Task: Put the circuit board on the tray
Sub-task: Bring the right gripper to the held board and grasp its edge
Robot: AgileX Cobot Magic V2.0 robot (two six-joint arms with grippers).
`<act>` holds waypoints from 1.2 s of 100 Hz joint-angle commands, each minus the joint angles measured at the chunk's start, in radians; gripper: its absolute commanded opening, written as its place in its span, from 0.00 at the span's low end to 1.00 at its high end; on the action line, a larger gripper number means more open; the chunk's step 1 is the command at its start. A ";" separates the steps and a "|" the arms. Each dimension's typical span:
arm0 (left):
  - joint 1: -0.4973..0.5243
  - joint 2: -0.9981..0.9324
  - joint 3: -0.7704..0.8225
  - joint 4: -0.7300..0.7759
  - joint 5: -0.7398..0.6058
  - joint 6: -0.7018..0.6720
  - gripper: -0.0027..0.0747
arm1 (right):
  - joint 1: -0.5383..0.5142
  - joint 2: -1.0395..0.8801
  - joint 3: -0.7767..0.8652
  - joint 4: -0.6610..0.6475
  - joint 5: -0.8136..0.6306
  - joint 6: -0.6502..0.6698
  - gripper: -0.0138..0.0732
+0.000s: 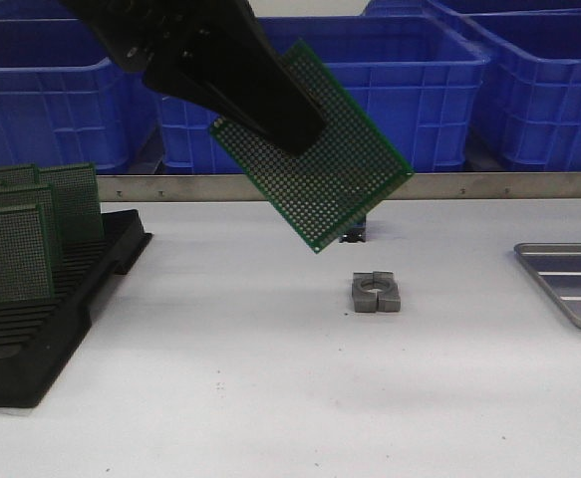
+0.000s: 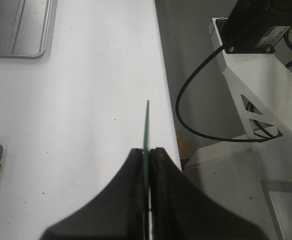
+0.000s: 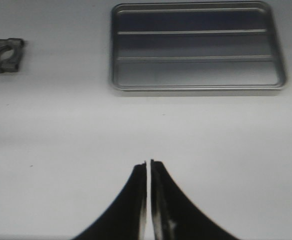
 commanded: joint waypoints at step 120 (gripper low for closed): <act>-0.010 -0.047 -0.030 -0.111 0.072 -0.009 0.01 | 0.399 0.615 -0.185 1.211 -0.029 -1.552 0.49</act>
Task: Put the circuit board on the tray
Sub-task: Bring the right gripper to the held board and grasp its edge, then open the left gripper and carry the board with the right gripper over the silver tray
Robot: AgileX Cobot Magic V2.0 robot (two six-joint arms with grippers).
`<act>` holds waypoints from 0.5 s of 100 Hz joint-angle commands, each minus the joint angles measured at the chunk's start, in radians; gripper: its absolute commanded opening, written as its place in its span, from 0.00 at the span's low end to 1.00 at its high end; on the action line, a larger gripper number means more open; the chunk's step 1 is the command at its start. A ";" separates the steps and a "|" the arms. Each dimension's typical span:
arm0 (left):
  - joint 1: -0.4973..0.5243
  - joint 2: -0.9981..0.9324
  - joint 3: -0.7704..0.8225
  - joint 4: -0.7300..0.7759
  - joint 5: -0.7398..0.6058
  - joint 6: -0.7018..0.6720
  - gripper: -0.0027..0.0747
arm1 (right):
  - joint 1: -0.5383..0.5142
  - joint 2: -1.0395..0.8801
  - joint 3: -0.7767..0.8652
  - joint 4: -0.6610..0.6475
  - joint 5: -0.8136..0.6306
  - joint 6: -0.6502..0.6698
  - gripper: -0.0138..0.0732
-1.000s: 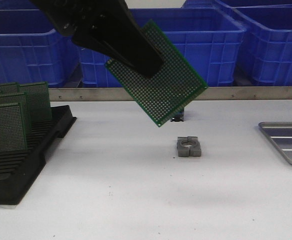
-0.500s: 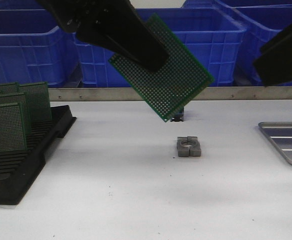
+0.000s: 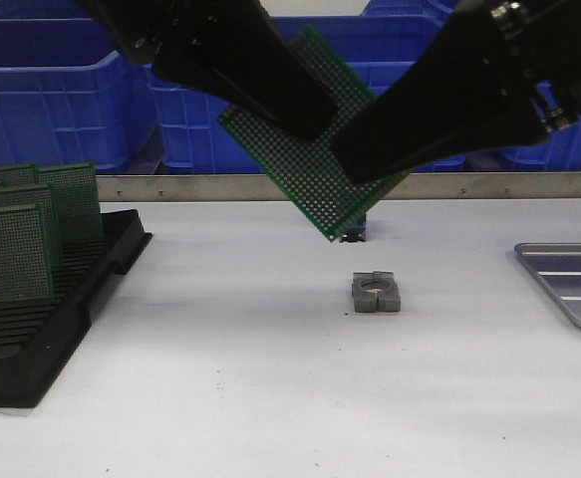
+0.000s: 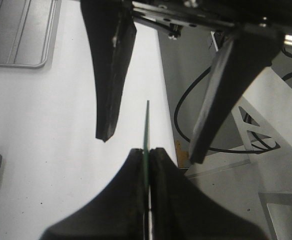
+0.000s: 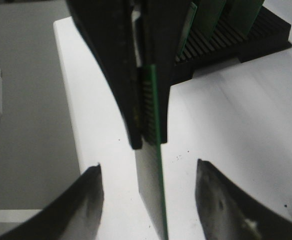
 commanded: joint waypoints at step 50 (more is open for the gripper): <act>-0.010 -0.047 -0.030 -0.073 0.040 -0.009 0.22 | 0.000 -0.014 -0.032 0.079 0.030 0.025 0.09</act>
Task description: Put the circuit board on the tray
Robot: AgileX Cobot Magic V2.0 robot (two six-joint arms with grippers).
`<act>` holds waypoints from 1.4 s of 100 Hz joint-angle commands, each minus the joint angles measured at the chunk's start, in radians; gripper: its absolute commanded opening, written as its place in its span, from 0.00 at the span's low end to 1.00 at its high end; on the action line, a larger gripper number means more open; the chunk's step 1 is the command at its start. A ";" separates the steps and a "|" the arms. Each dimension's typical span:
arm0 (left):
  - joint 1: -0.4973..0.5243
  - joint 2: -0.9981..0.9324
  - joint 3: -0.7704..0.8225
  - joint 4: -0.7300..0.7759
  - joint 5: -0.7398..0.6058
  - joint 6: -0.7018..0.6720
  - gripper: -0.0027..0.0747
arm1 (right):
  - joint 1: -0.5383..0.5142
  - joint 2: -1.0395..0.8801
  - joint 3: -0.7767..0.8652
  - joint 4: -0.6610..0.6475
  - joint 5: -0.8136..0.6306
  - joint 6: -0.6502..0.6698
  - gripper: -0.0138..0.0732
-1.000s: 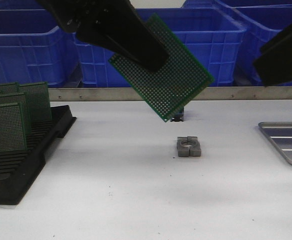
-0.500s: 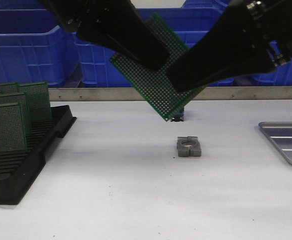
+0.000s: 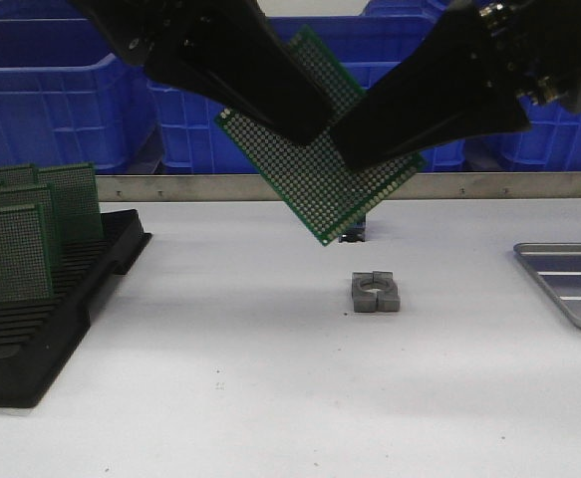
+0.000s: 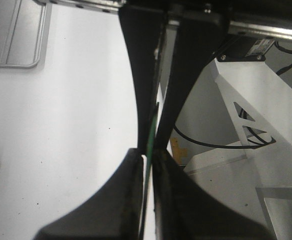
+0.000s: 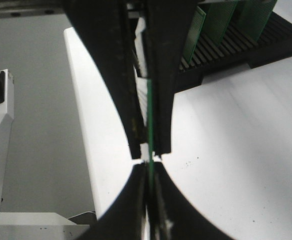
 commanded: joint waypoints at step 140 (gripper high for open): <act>-0.010 -0.047 -0.028 -0.079 -0.028 -0.019 0.58 | -0.630 0.356 -0.194 -0.291 -0.195 0.787 0.58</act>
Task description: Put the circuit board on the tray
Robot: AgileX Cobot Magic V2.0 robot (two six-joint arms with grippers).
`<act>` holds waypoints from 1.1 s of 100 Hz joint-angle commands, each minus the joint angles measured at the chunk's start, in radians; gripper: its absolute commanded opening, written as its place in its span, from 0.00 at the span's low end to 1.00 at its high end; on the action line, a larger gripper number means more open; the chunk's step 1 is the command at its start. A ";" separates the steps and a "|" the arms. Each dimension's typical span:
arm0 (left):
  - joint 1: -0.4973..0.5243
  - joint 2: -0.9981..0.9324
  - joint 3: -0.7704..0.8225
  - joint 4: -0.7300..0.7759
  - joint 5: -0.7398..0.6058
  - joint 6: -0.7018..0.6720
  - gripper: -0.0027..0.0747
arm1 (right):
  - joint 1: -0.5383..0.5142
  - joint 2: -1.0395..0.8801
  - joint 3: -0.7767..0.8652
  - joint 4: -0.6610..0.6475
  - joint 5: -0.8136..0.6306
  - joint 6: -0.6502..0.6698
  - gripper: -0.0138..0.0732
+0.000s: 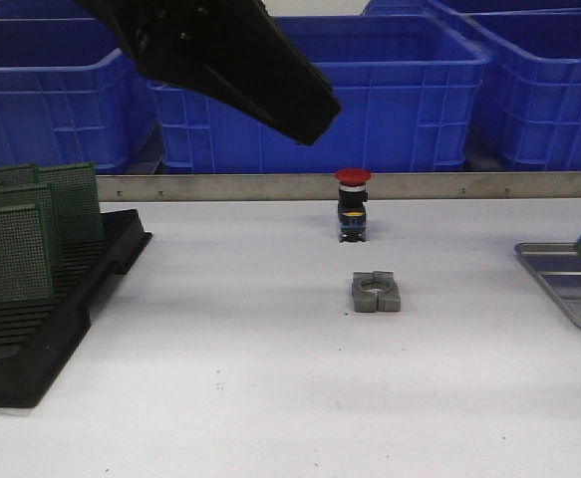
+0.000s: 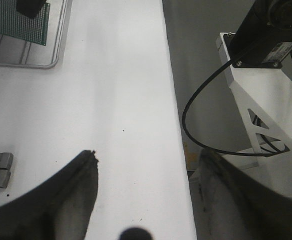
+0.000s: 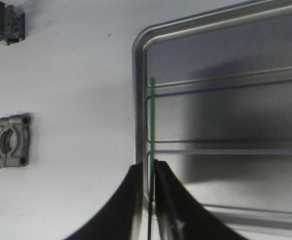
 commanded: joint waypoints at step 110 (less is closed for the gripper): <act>0.310 -0.047 -0.084 0.710 -0.071 -0.012 0.58 | -0.005 -0.016 -0.090 -0.007 -0.018 -0.046 0.88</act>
